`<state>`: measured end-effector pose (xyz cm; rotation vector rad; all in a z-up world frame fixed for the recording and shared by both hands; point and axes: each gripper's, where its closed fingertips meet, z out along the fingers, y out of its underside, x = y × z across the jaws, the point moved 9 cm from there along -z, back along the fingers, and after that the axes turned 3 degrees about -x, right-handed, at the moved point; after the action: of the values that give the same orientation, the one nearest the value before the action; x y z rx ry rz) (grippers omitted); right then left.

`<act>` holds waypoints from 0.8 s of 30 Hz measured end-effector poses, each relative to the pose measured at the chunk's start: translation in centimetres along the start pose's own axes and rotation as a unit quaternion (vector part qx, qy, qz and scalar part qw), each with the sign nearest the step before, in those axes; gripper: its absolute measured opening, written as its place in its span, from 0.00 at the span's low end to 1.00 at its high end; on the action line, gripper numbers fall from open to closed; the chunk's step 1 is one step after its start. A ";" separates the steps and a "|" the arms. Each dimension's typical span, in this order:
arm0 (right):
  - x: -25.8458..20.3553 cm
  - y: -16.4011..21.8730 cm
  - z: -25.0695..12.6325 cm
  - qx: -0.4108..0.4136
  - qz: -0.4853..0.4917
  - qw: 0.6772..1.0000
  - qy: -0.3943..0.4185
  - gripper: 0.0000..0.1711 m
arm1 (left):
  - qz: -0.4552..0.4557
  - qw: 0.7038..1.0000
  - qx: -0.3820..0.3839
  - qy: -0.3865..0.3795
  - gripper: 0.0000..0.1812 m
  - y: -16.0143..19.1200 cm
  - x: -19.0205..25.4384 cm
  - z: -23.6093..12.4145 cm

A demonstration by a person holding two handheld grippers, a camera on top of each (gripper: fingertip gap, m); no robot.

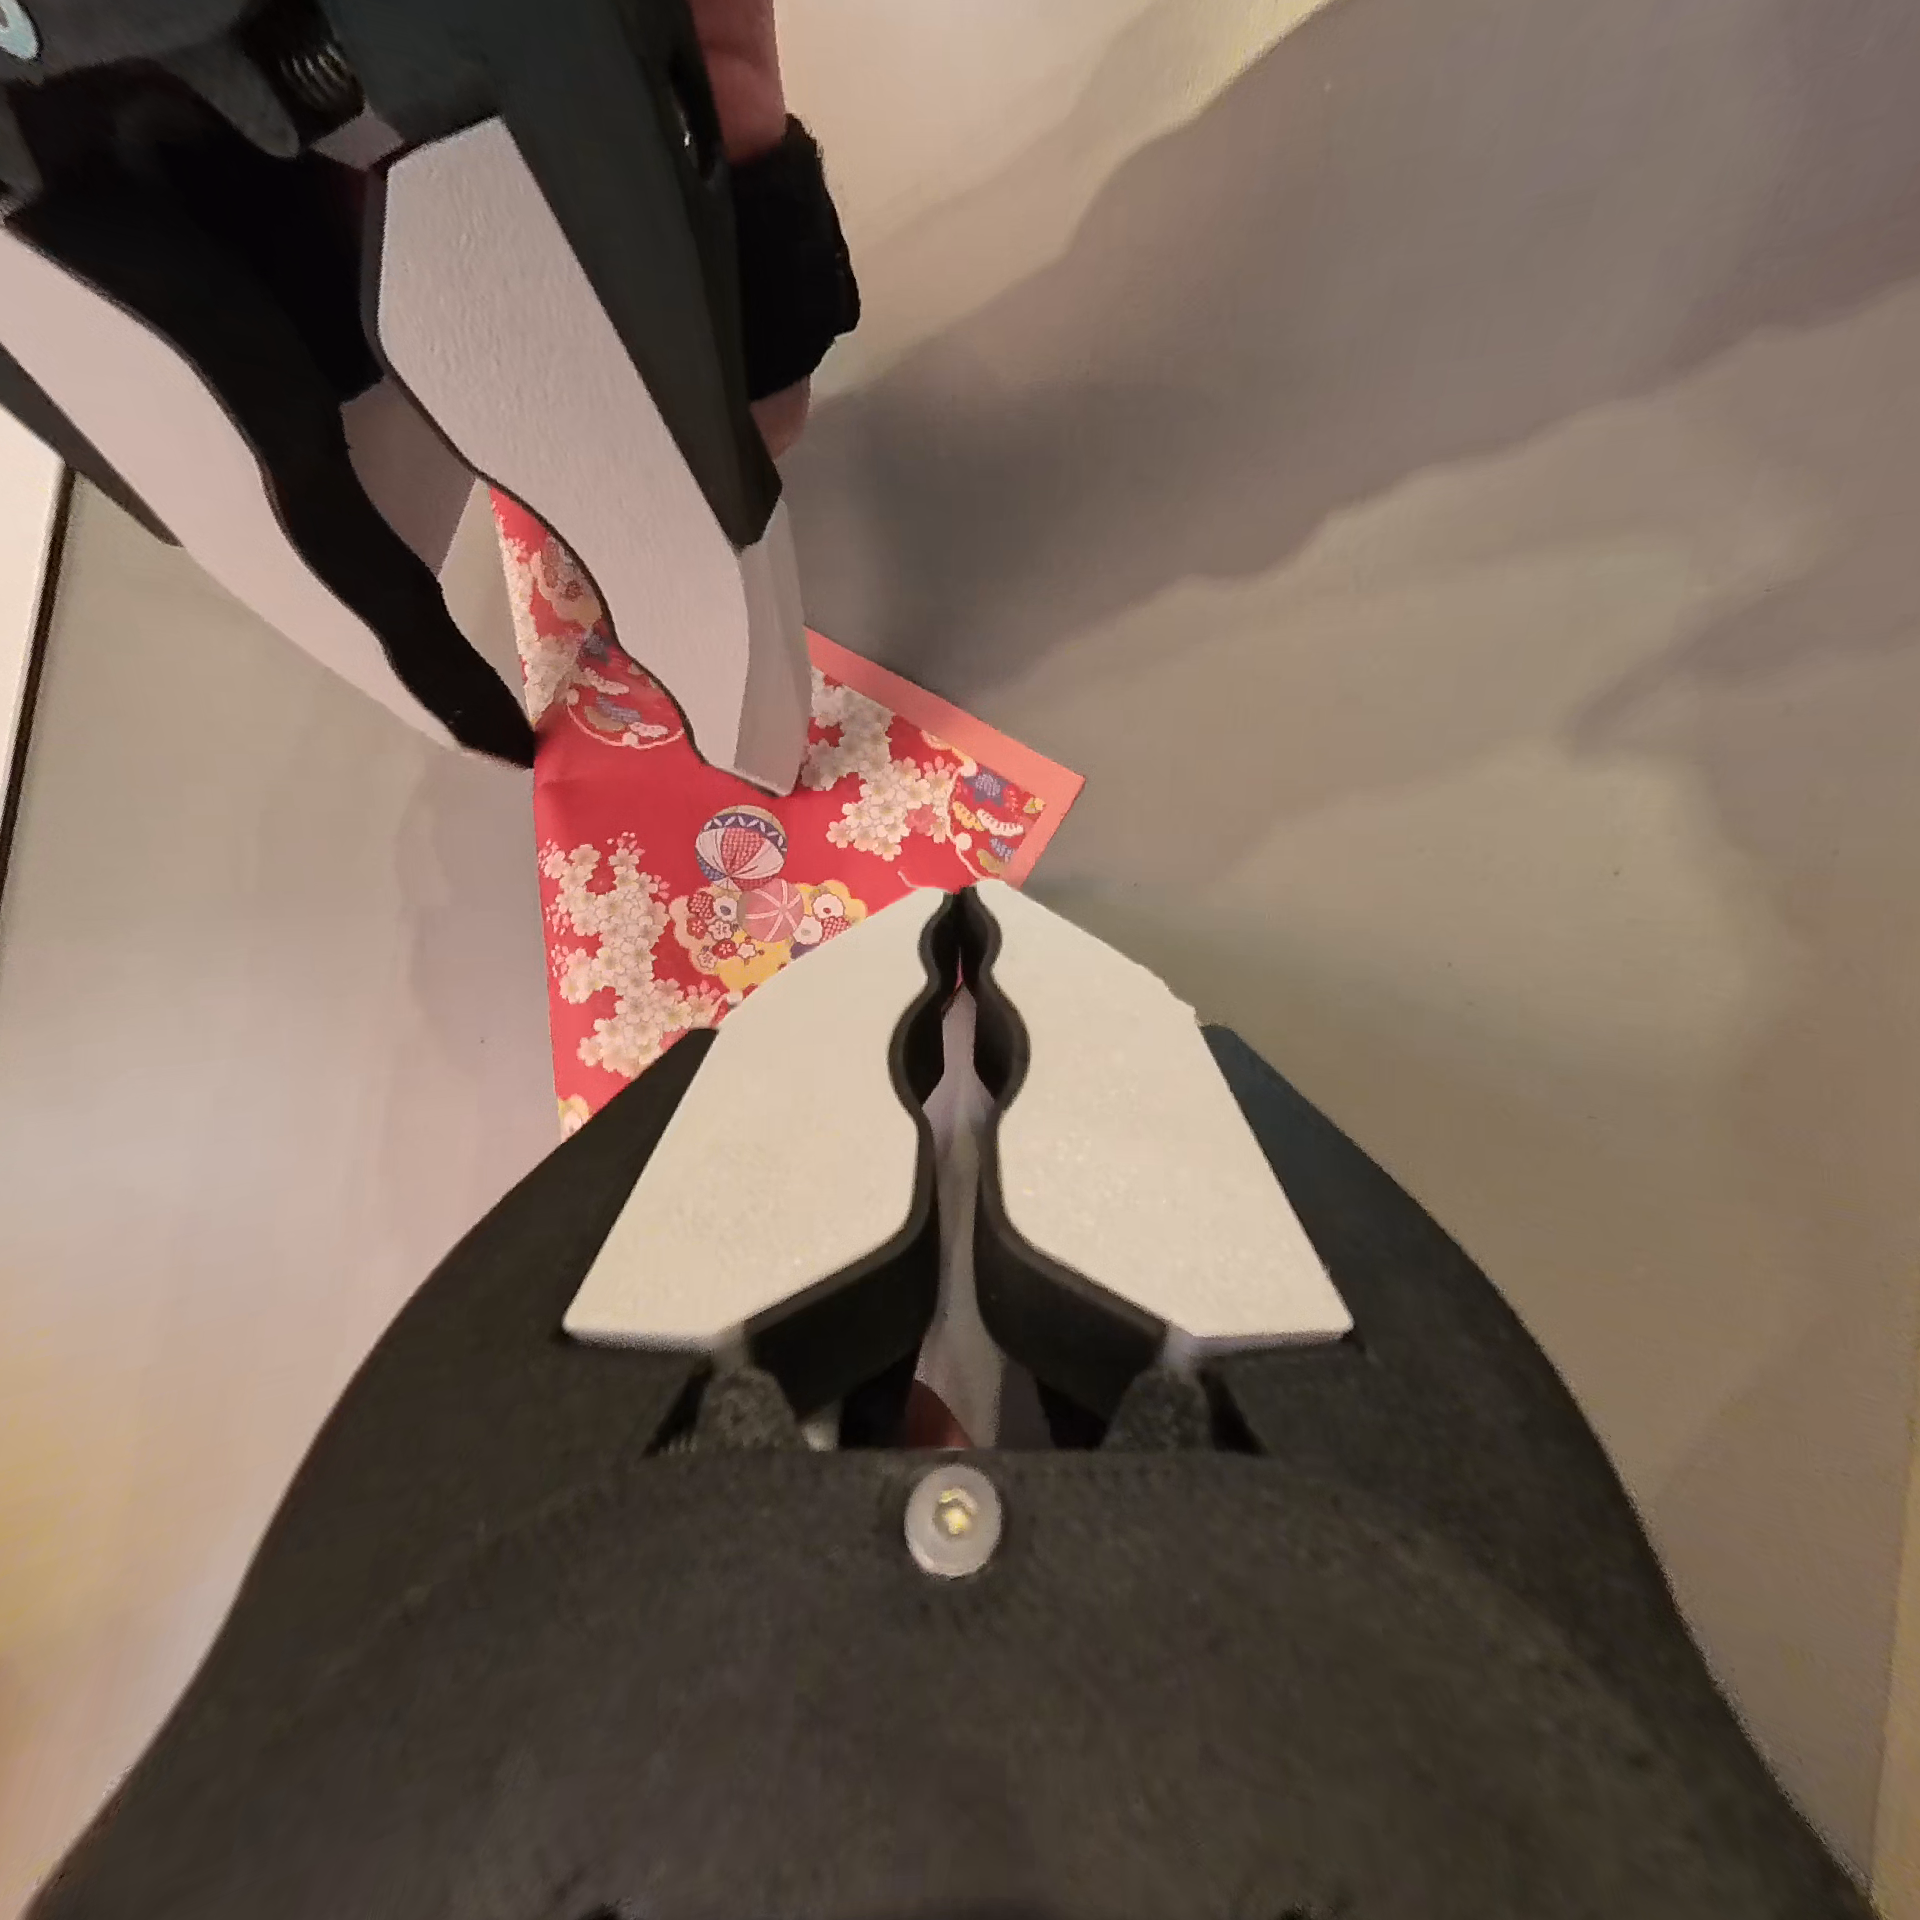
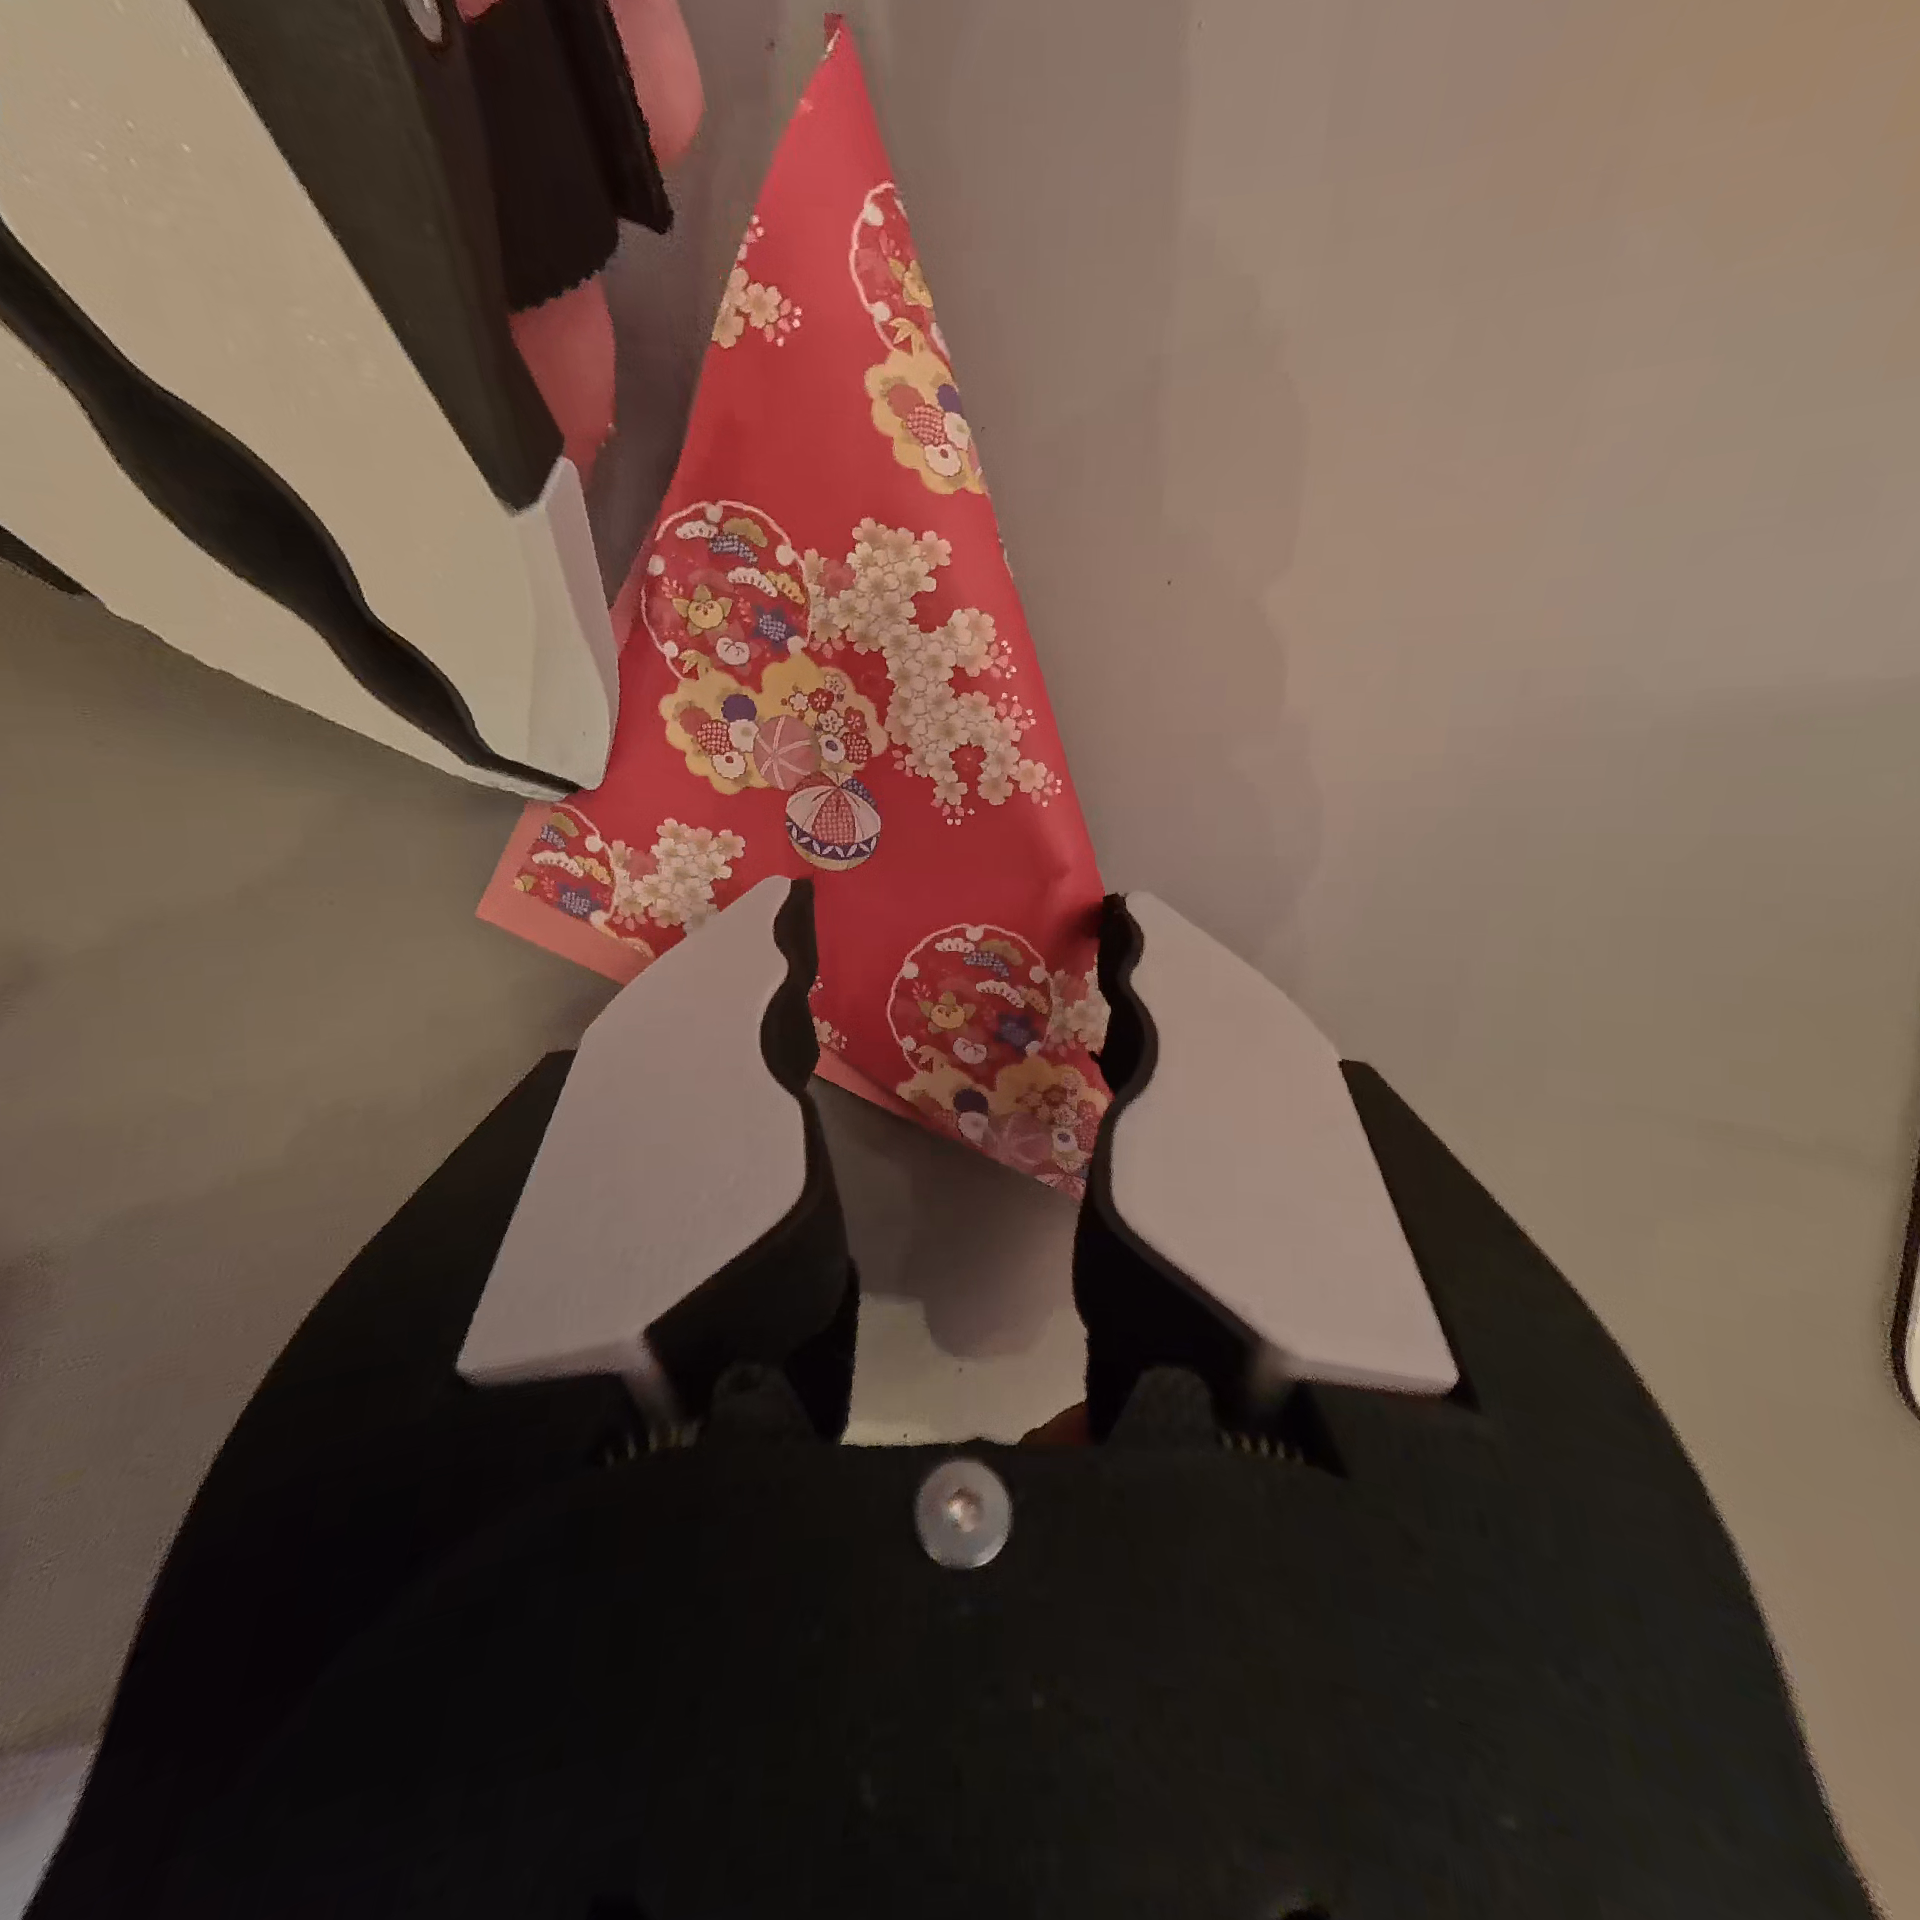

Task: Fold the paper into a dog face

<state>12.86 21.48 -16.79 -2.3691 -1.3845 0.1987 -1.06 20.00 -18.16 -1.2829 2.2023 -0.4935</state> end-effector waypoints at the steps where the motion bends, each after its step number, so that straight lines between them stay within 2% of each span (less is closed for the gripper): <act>1: 0.0 0.1 0.0 -0.001 0.001 1.000 0.001 0.30 | 0.002 1.000 -0.003 -0.002 0.00 0.0 0.0 -0.1; 24: -0.8 0.2 -0.2 0.009 0.022 0.999 -0.023 0.32 | 0.003 0.999 -0.005 -0.032 0.00 0.6 0.4 -0.4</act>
<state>12.71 20.64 -16.77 -2.3968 -1.3466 0.2783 -1.82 19.97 -18.27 -1.2781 2.1586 -0.4344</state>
